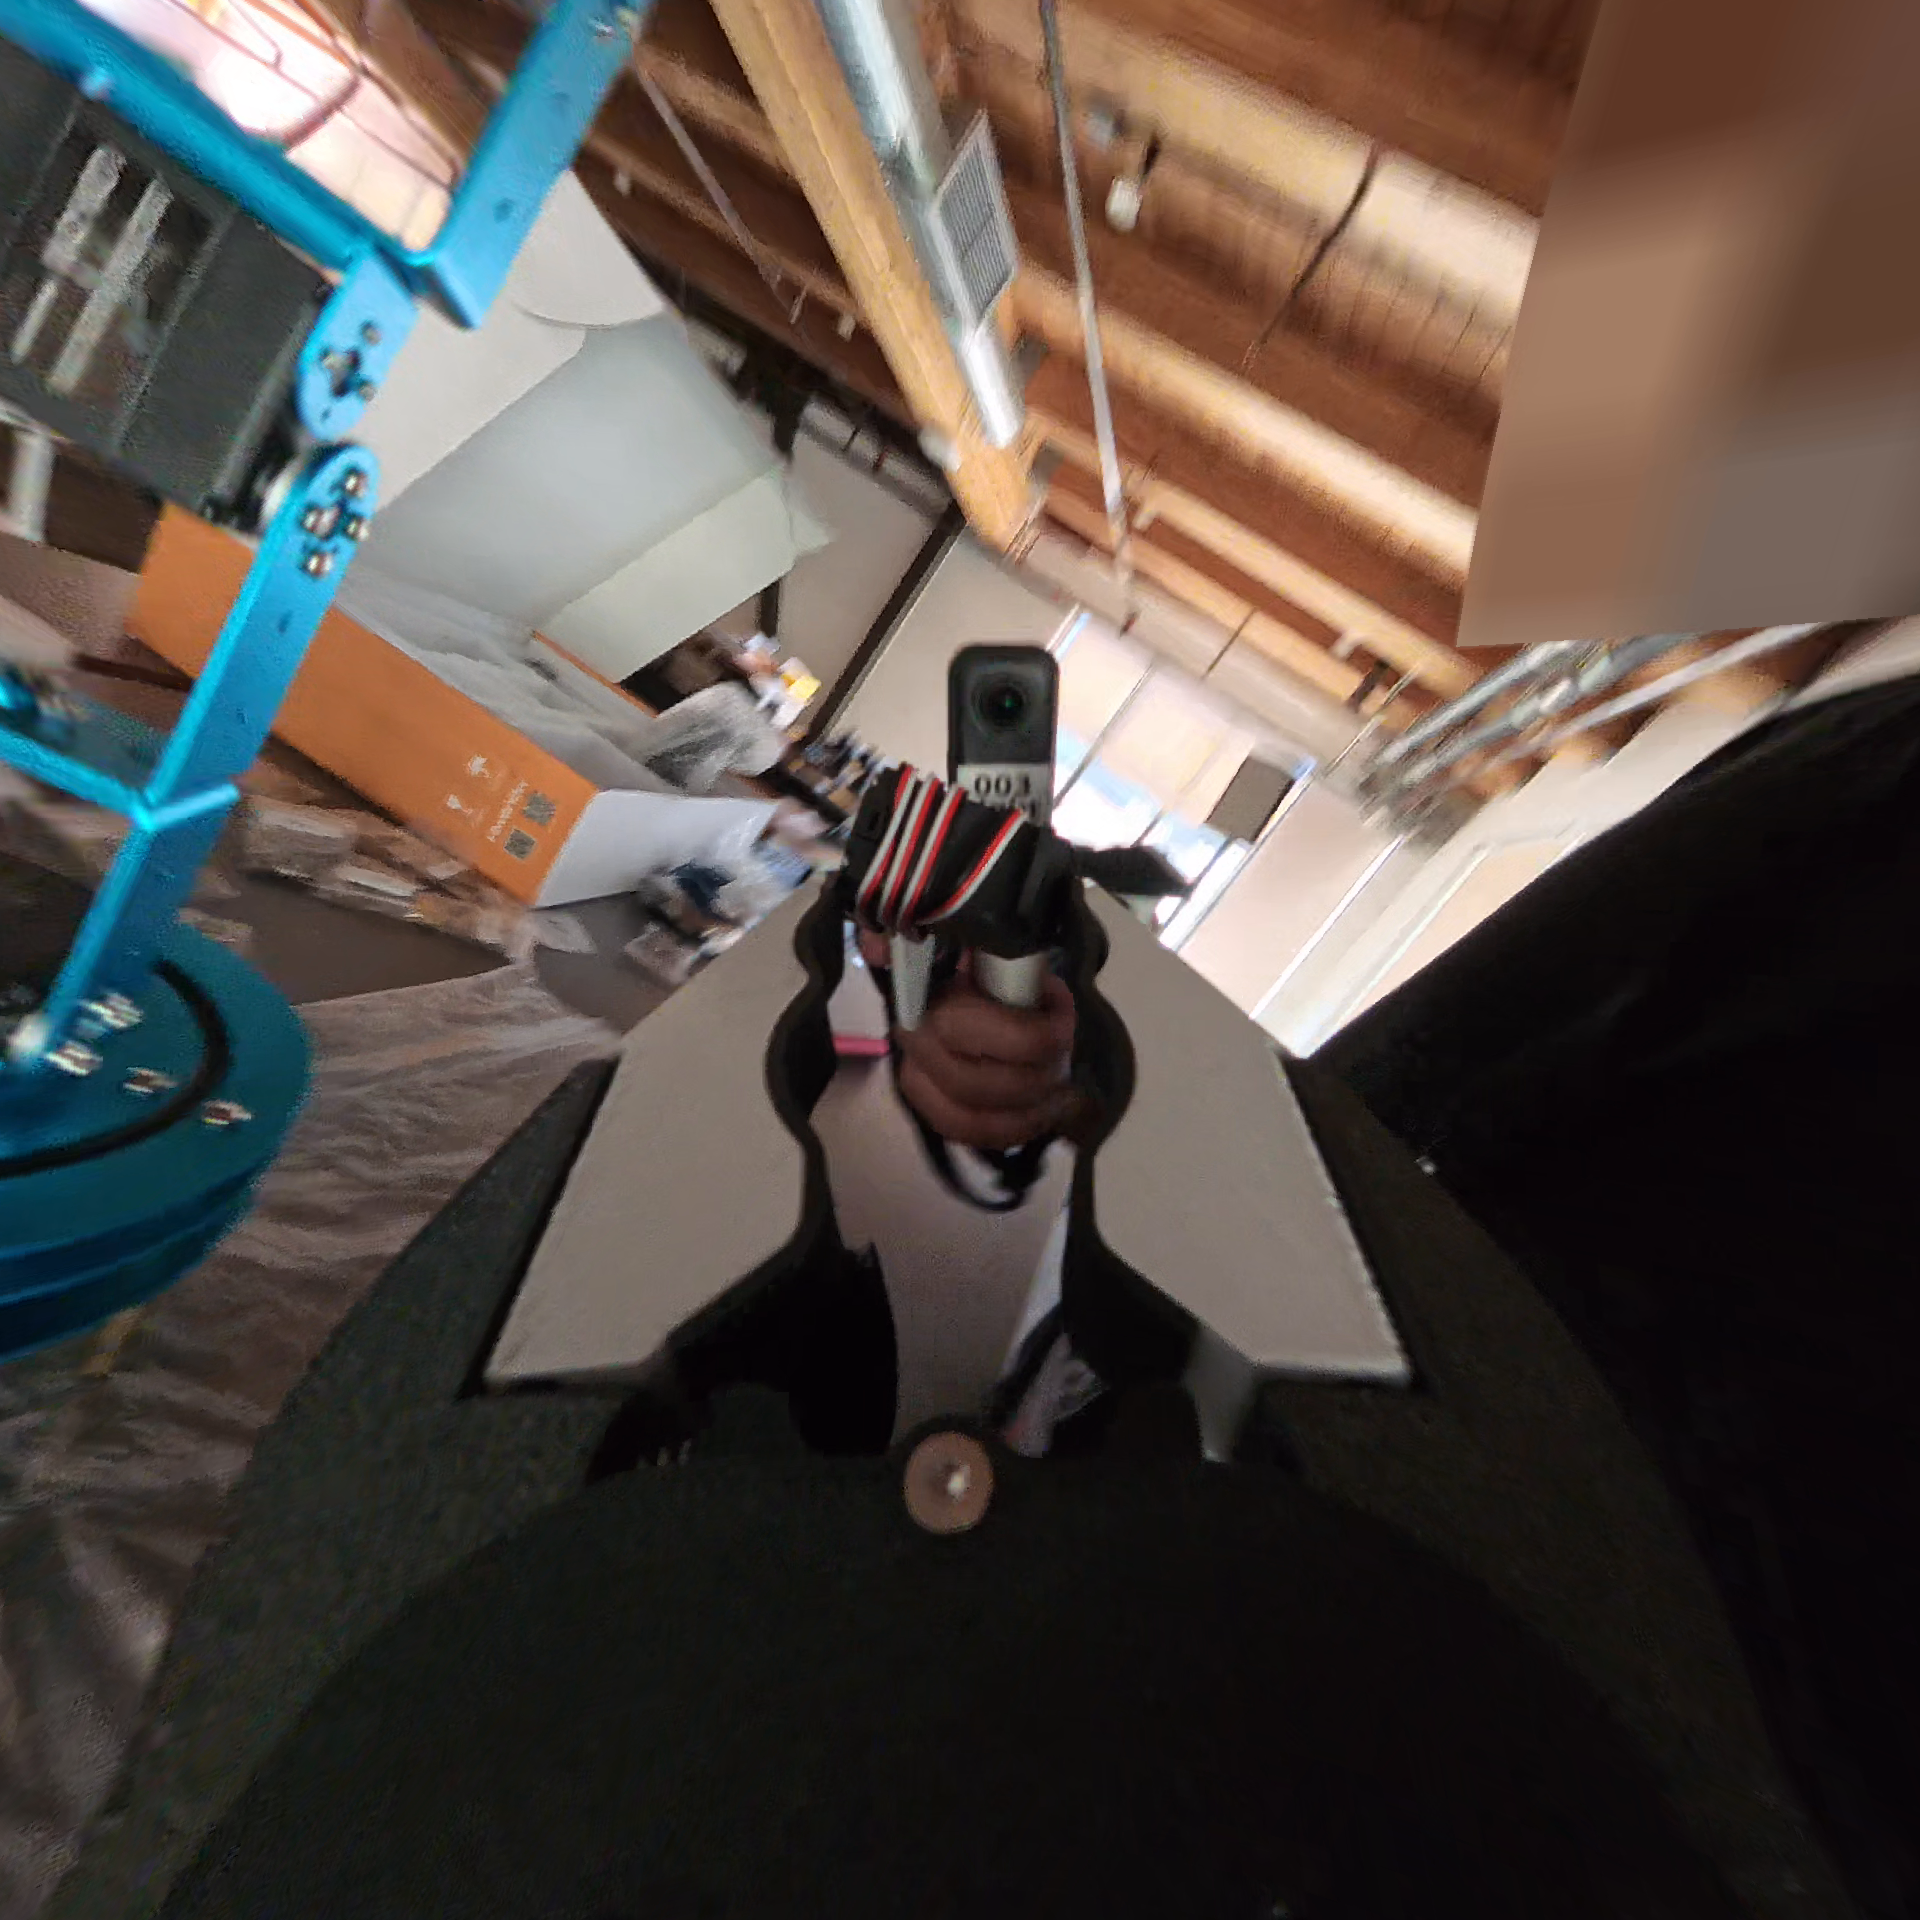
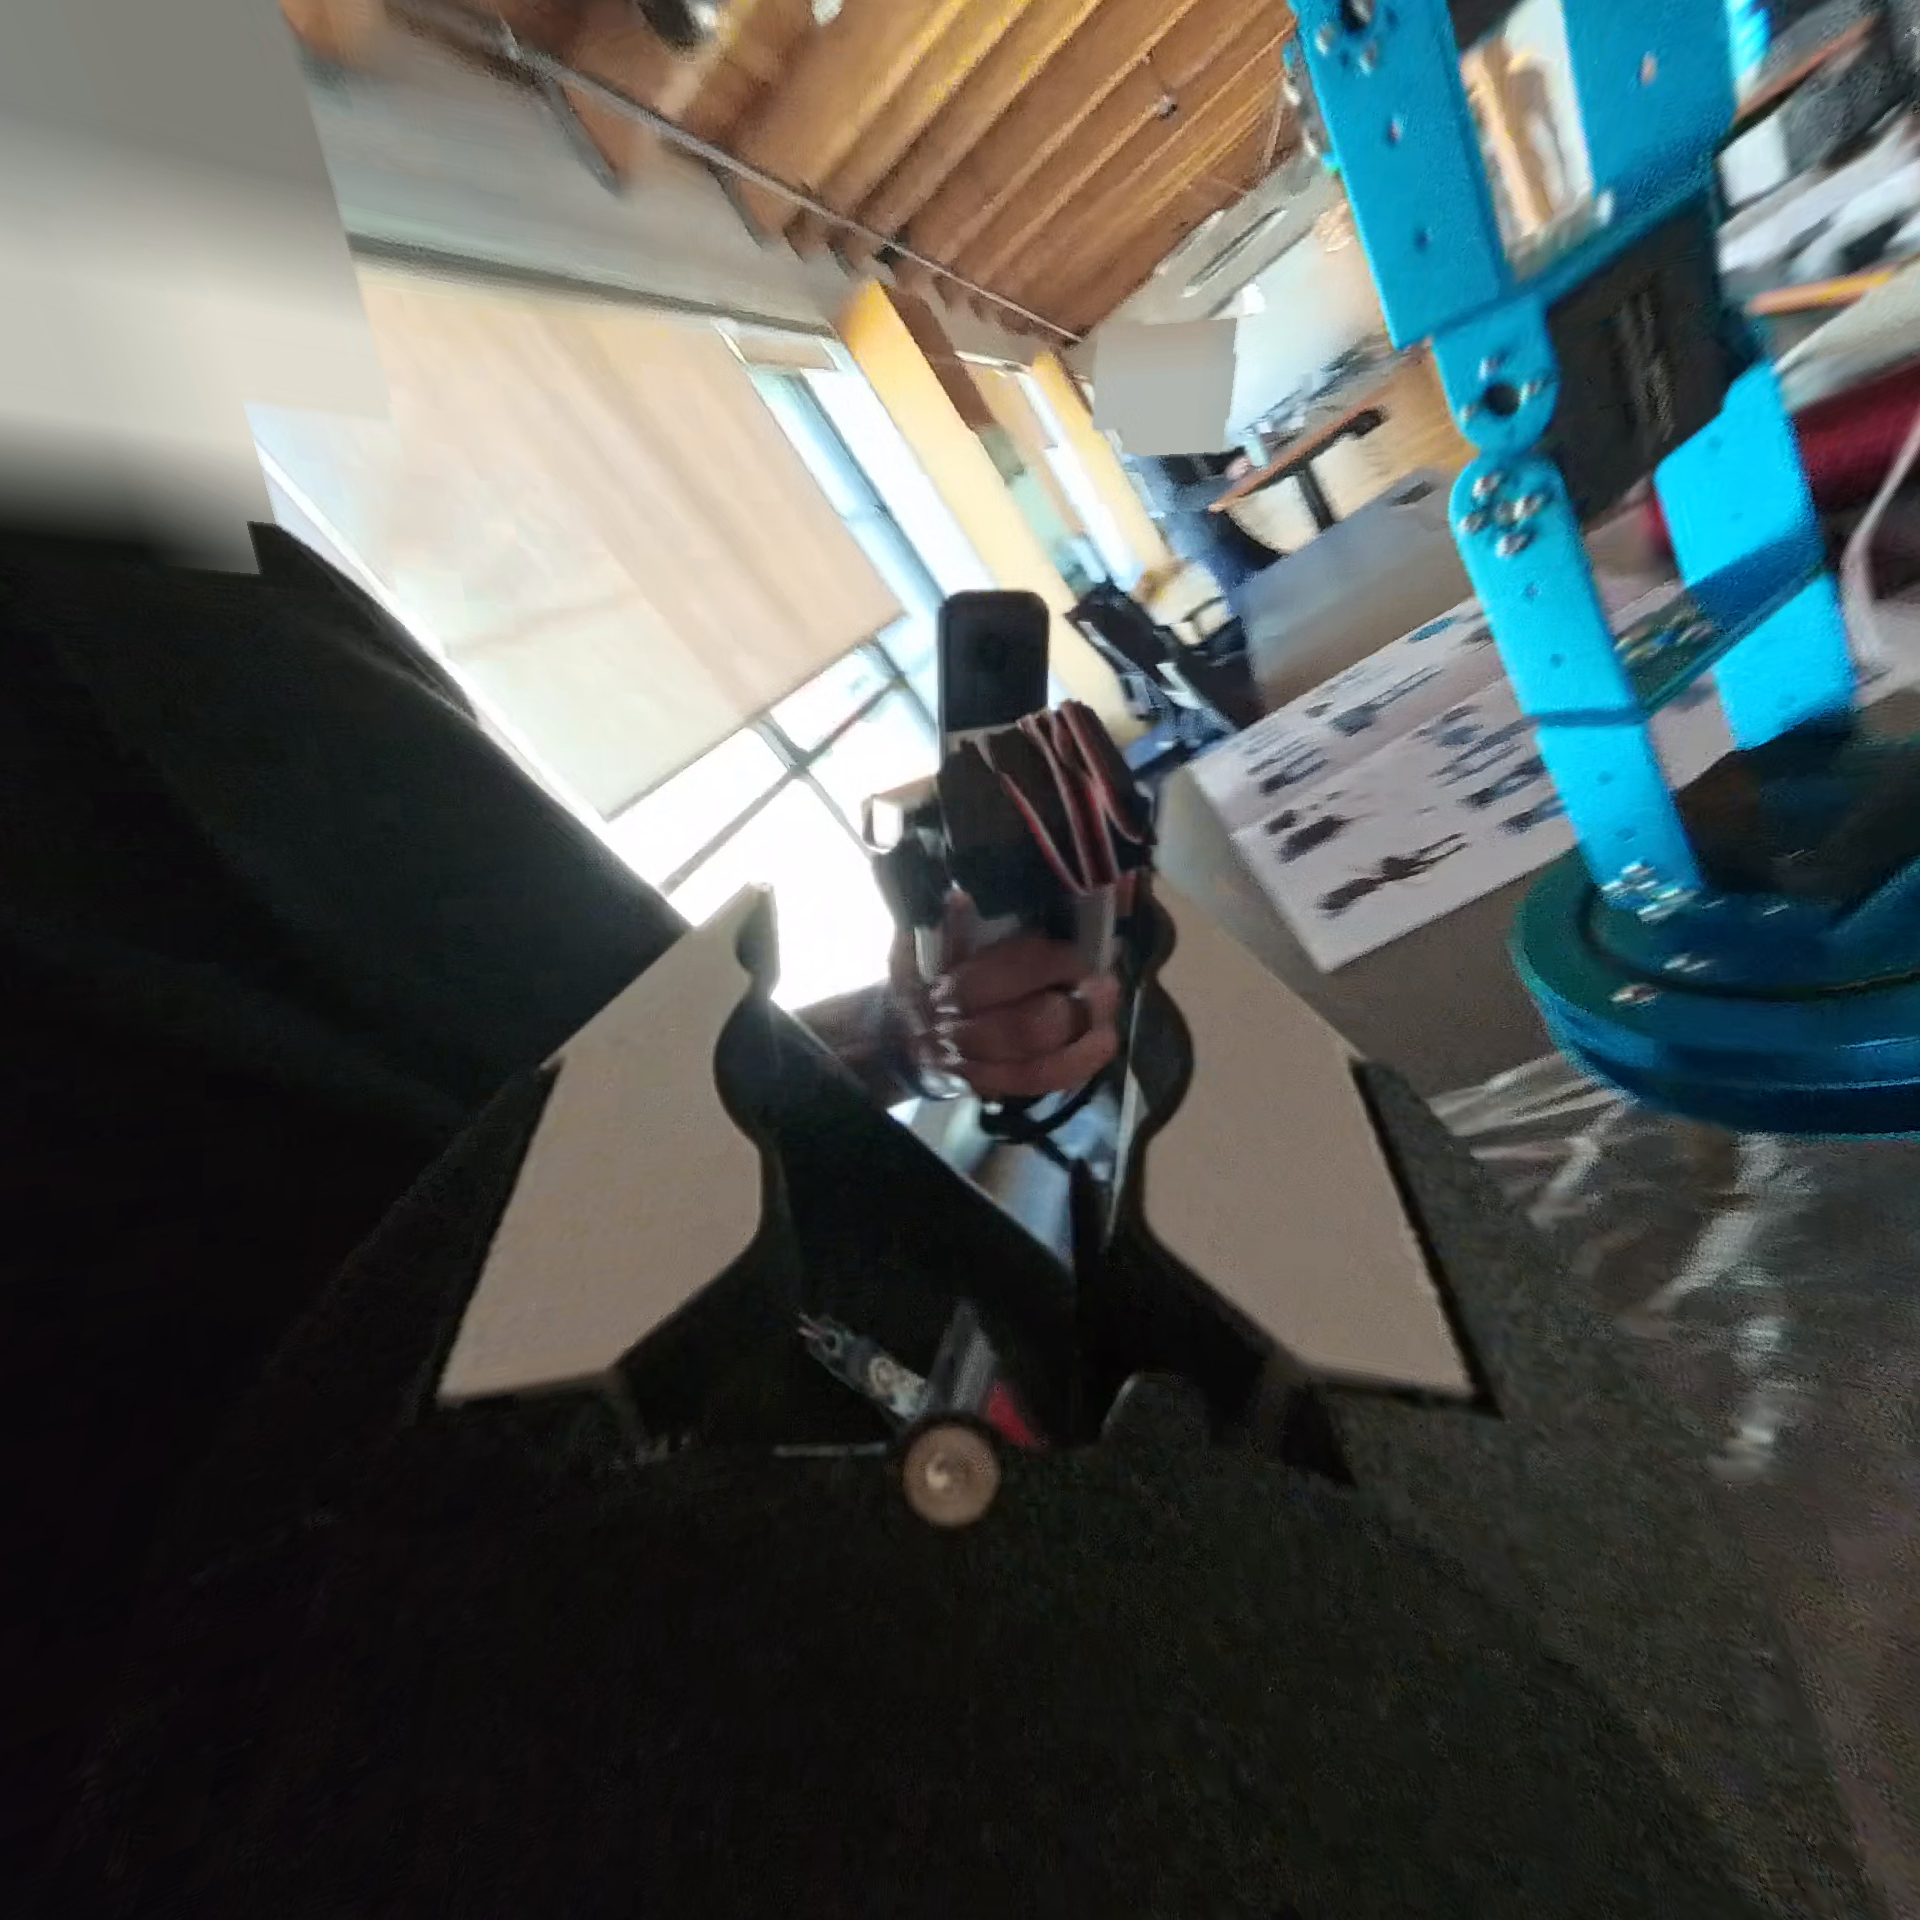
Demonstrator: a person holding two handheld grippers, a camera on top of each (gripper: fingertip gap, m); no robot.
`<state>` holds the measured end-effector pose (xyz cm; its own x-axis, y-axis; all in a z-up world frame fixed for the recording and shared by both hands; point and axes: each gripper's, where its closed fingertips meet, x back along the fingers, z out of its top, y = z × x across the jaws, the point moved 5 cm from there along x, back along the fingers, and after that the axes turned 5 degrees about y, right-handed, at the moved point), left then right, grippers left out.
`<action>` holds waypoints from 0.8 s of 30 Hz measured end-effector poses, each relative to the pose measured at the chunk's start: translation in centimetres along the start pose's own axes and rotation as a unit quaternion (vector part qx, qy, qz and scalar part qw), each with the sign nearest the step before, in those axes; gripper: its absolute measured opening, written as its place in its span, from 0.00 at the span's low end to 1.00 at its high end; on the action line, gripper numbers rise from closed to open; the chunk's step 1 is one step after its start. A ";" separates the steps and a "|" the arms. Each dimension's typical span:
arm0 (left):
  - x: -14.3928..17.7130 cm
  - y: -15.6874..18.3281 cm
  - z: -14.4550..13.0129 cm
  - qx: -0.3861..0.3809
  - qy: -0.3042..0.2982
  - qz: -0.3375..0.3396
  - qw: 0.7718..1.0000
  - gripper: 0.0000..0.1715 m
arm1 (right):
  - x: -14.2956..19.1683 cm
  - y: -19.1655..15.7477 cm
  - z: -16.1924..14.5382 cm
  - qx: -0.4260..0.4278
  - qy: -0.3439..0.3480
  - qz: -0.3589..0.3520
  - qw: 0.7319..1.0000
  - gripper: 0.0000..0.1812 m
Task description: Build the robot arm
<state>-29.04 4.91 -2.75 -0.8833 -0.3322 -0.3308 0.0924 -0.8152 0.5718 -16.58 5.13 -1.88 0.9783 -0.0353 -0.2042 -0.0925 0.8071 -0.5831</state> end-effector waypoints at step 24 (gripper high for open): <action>-3.5 -0.8 -1.1 -0.320 -0.235 0.102 0.912 0.26 | 2.2 4.9 0.5 -0.356 0.184 0.167 0.901 0.27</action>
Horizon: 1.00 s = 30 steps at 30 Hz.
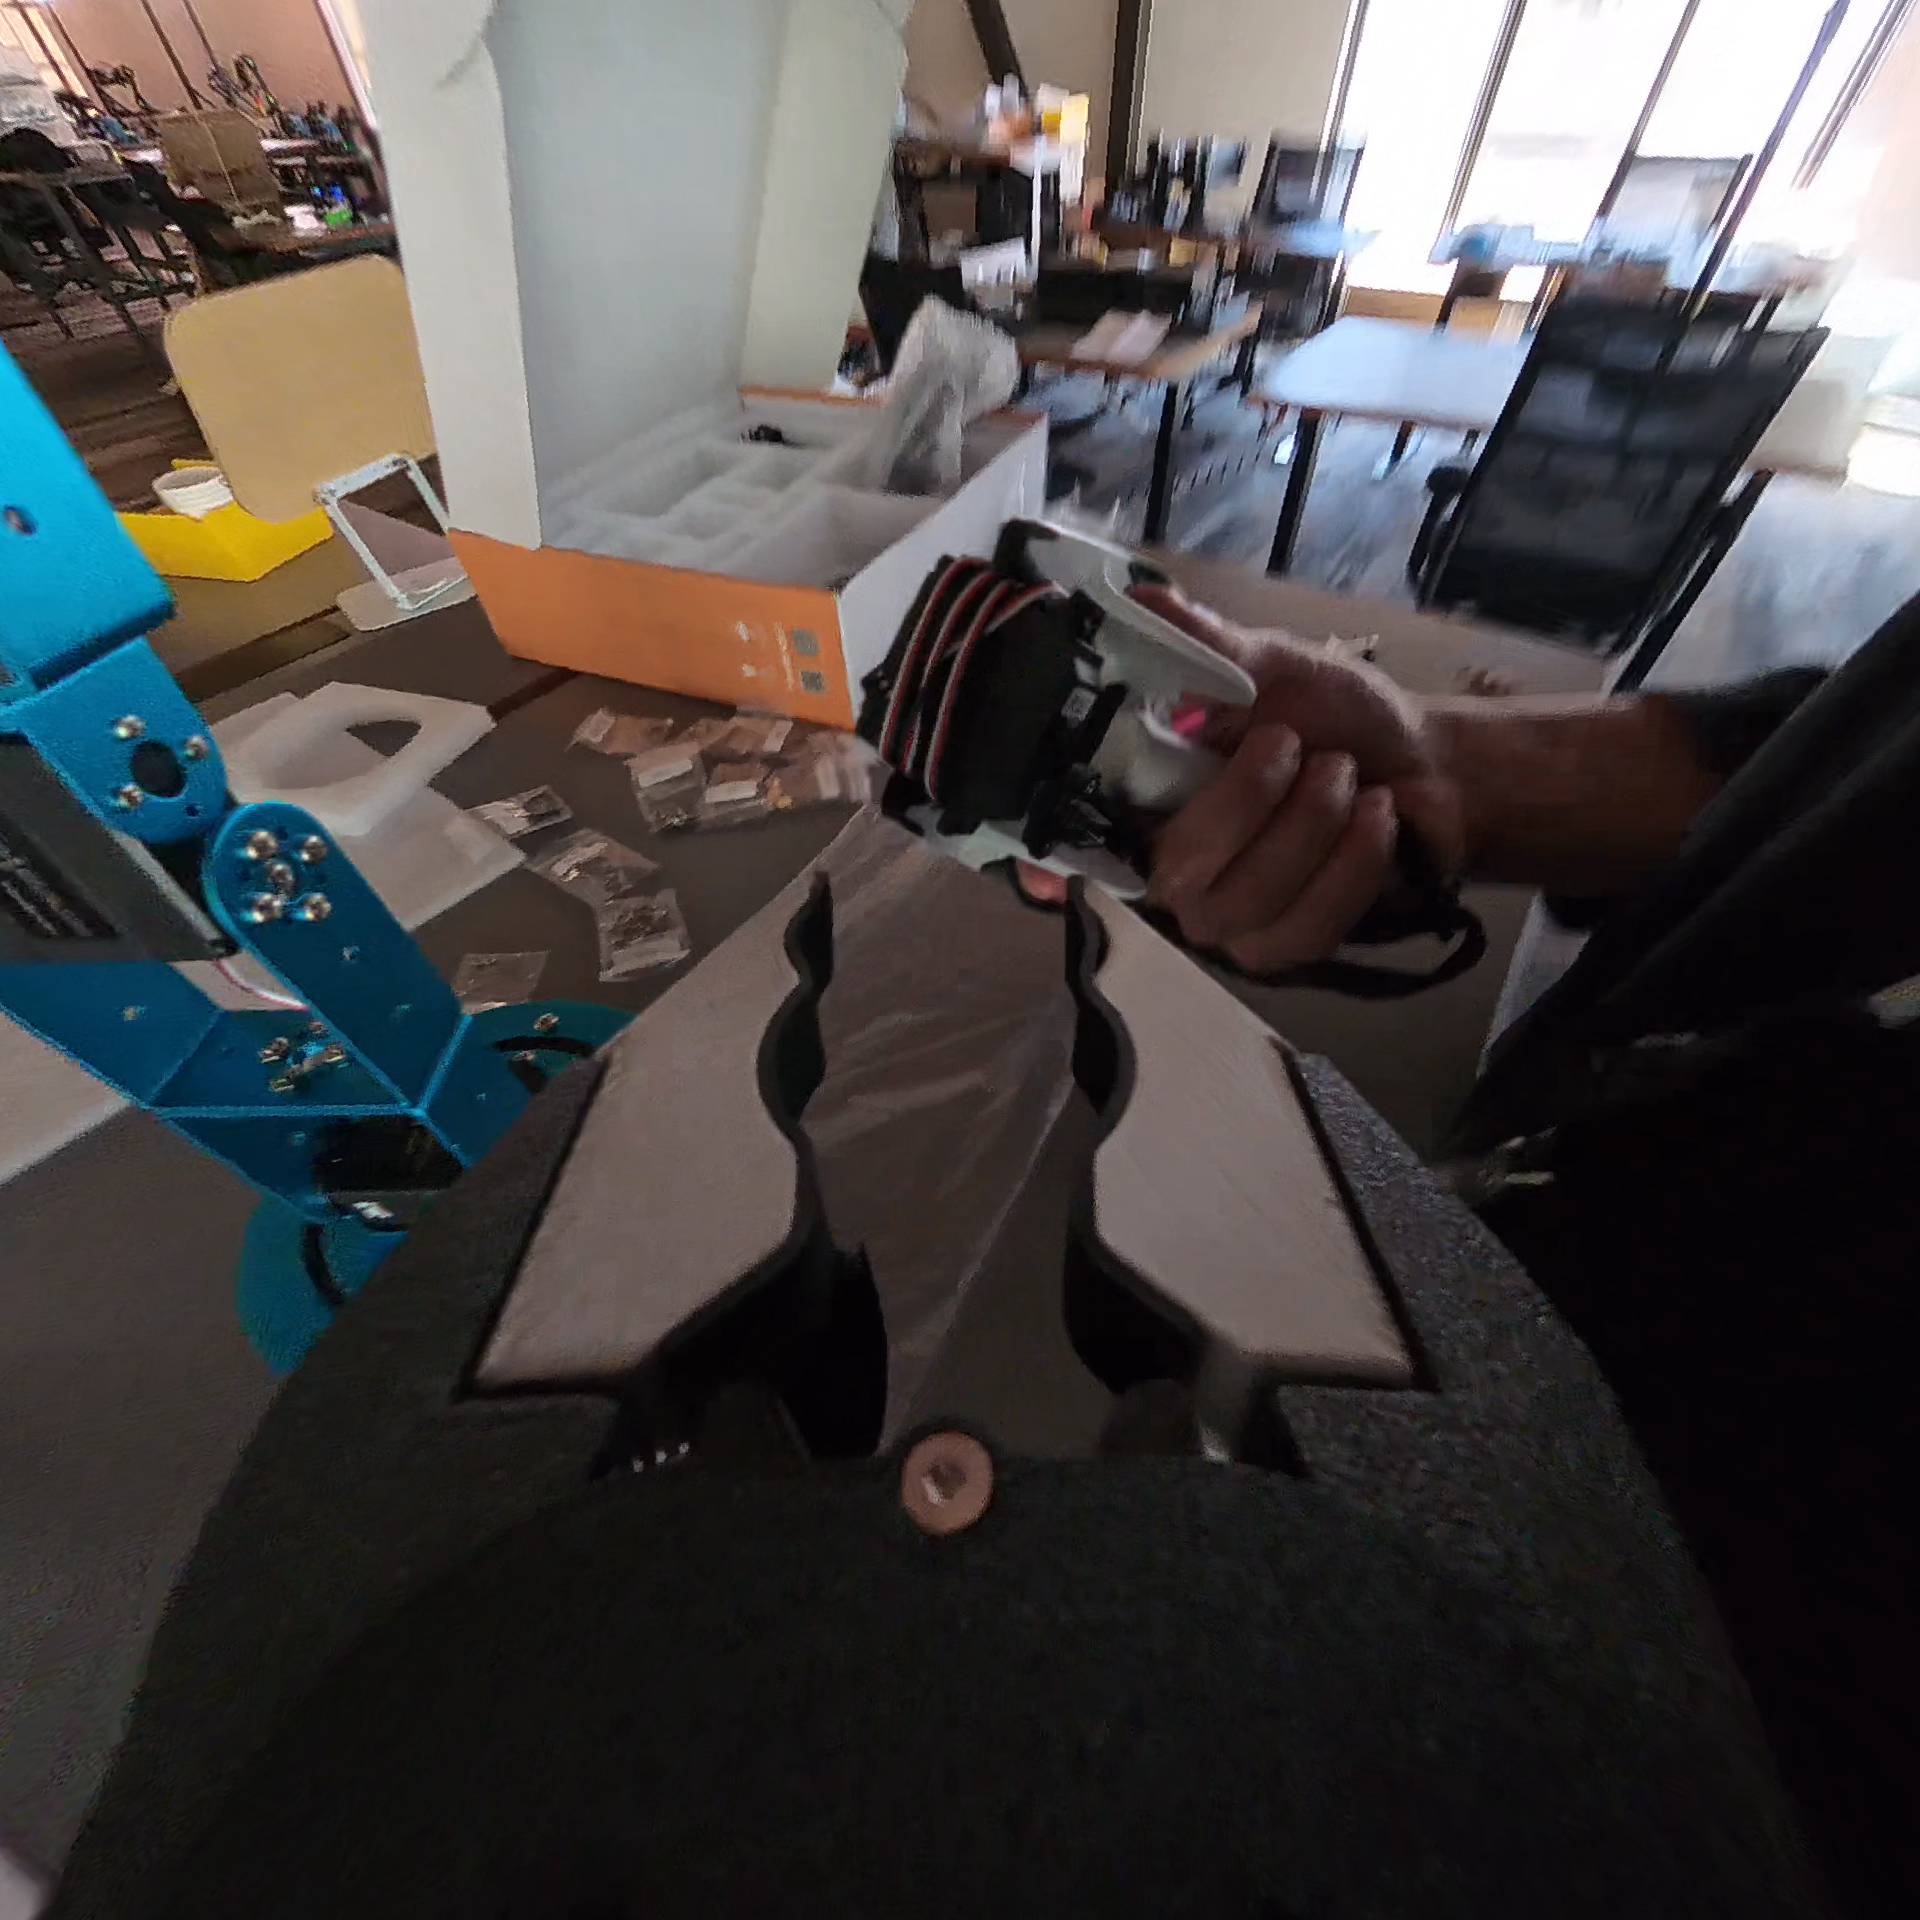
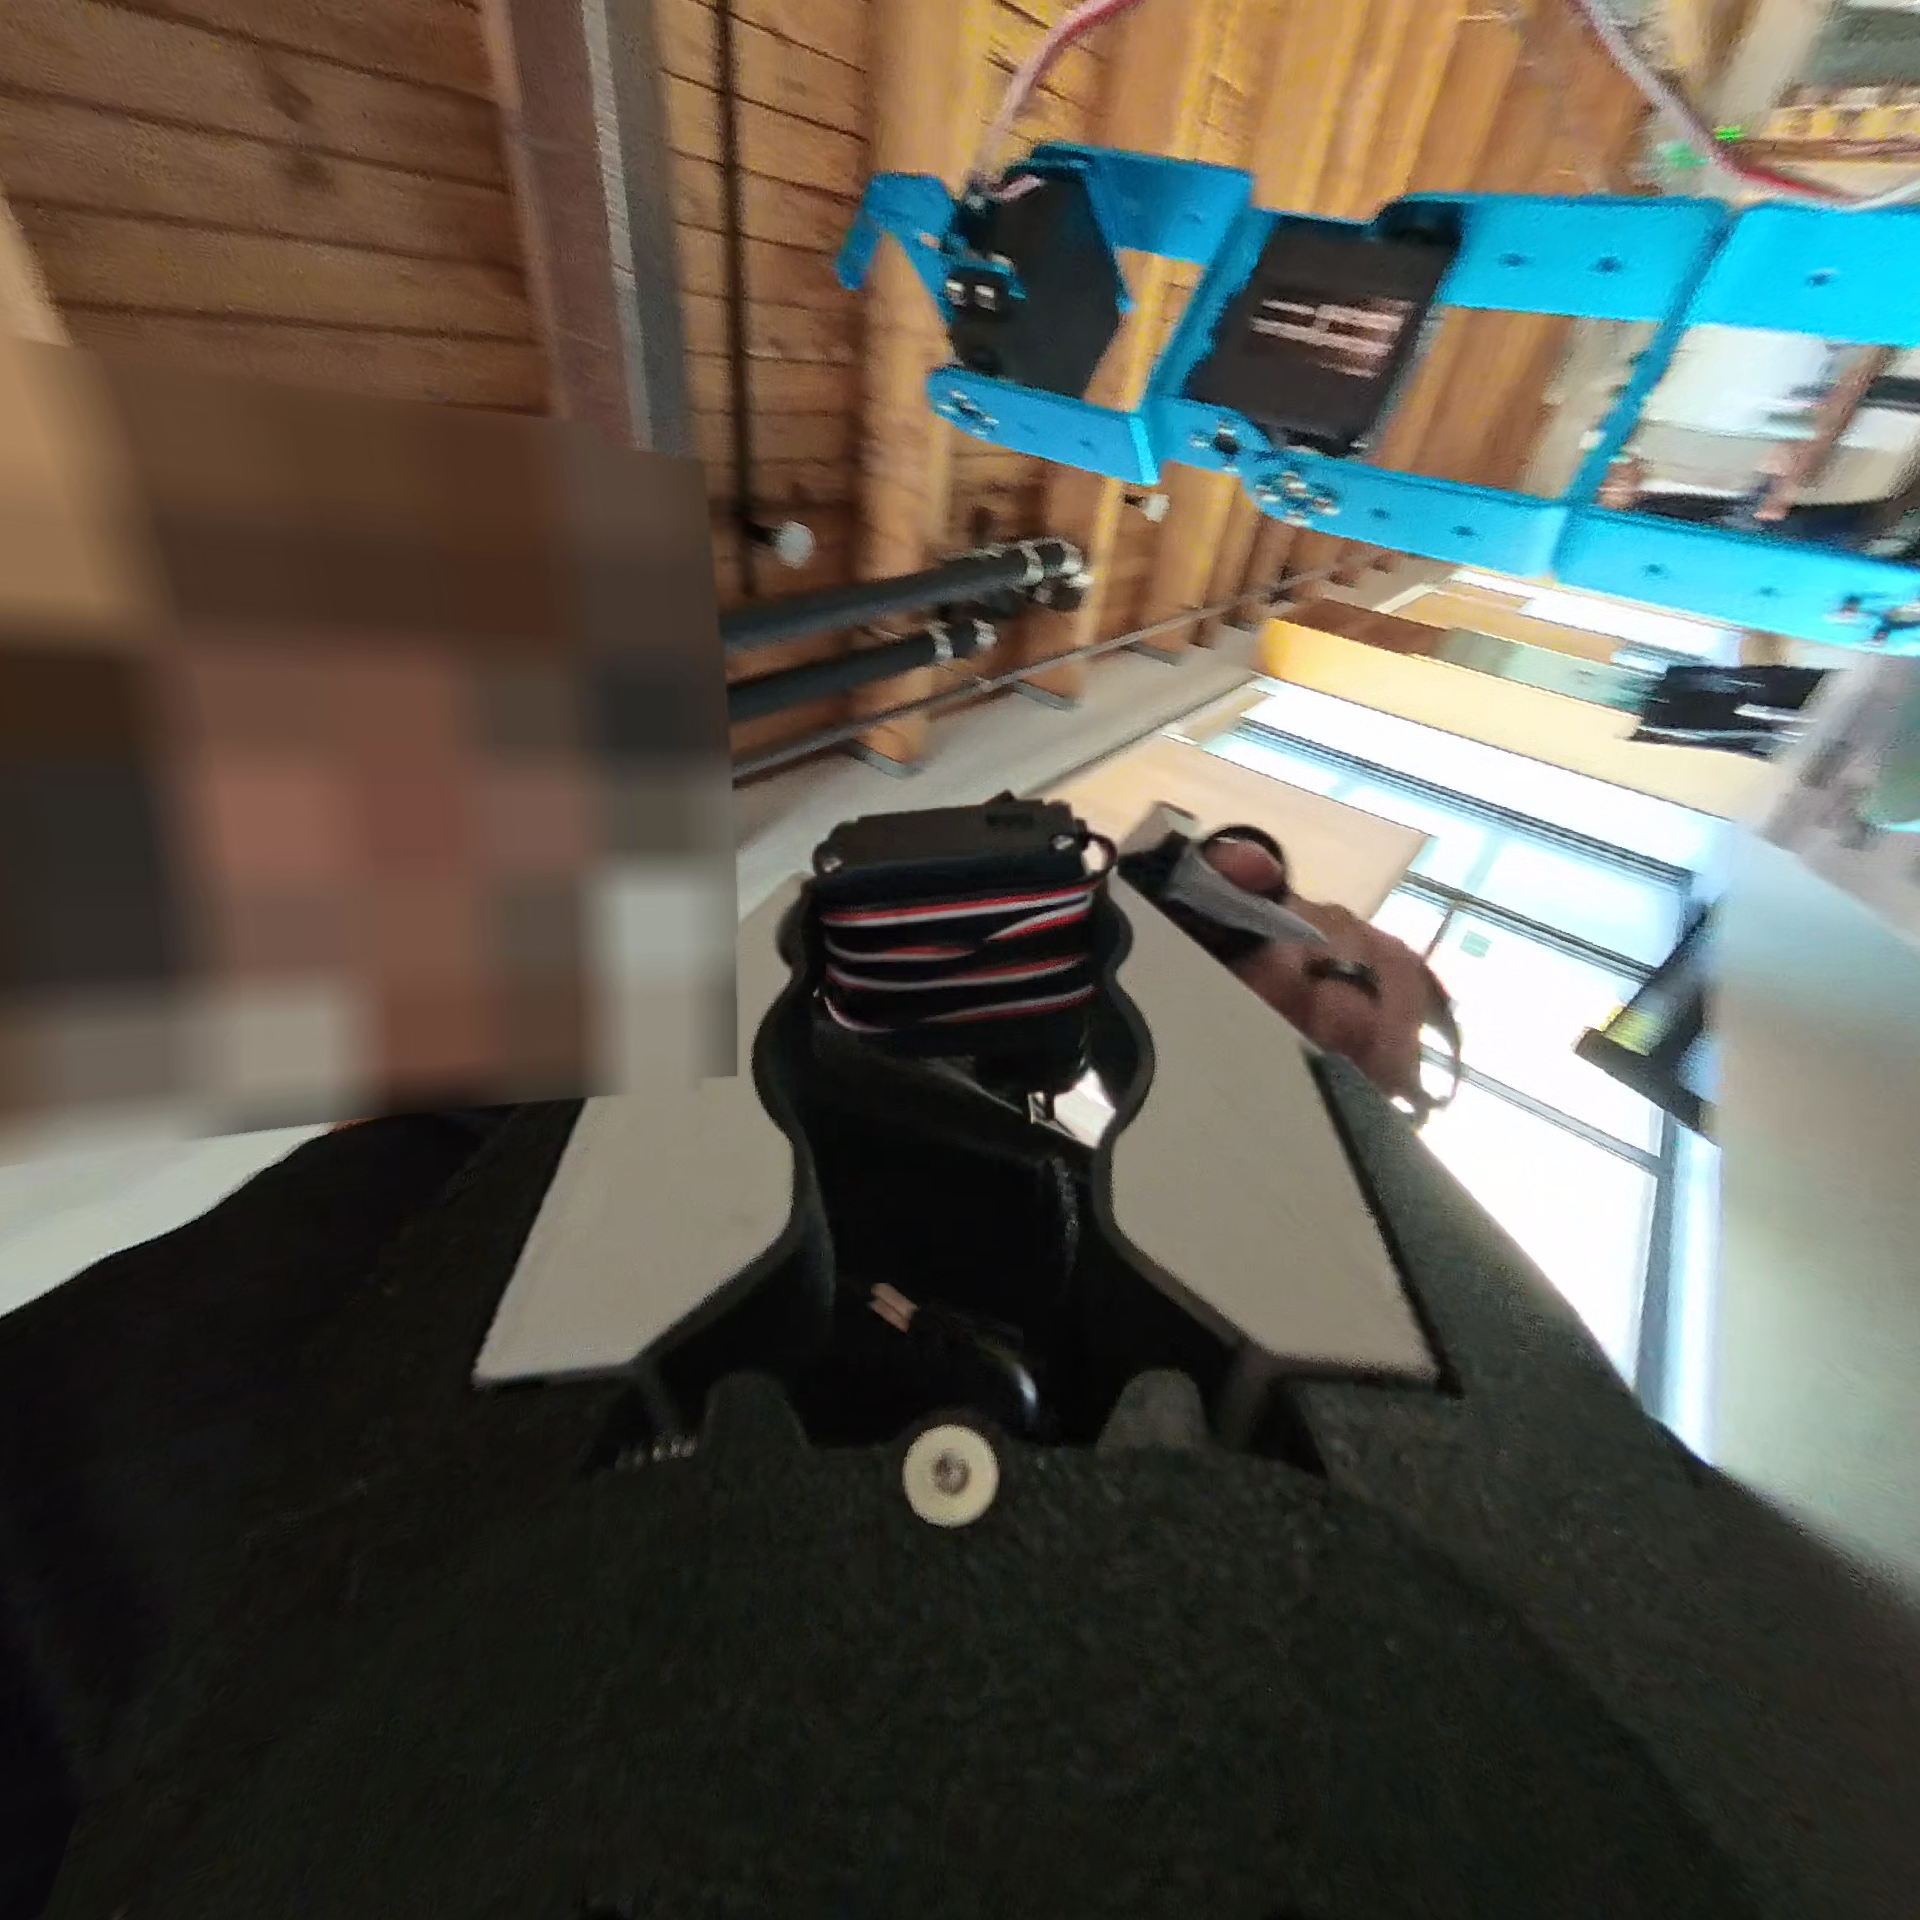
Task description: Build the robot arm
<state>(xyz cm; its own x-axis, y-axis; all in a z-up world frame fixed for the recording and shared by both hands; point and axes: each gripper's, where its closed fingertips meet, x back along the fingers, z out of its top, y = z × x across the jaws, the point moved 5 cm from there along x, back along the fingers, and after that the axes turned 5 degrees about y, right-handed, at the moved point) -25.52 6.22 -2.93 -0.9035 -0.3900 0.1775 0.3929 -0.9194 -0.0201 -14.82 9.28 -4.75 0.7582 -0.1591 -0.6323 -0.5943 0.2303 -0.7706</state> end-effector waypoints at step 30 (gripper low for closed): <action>-1.0 1.3 2.8 0.076 0.070 -0.121 0.987 0.24 | -1.6 -1.6 -2.8 -0.002 -0.093 0.039 0.995 0.27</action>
